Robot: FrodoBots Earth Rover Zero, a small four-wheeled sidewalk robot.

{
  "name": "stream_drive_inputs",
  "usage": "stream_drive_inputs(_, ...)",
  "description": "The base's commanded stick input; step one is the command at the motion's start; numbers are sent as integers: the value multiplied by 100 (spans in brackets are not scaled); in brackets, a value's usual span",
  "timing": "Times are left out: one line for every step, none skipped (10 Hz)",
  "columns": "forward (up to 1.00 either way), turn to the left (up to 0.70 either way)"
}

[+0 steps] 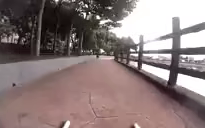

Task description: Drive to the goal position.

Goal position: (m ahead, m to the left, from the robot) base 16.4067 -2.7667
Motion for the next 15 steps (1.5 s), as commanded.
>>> stream_drive_inputs(100,-21)
stream_drive_inputs(100,-37)
stream_drive_inputs(100,-31)
stream_drive_inputs(100,-8)
stream_drive_inputs(100,0)
stream_drive_inputs(100,0)
stream_drive_inputs(100,0)
stream_drive_inputs(100,0)
stream_drive_inputs(100,0)
stream_drive_inputs(100,0)
stream_drive_inputs(100,0)
stream_drive_inputs(100,0)
stream_drive_inputs(100,0)
stream_drive_inputs(100,0)
stream_drive_inputs(100,0)
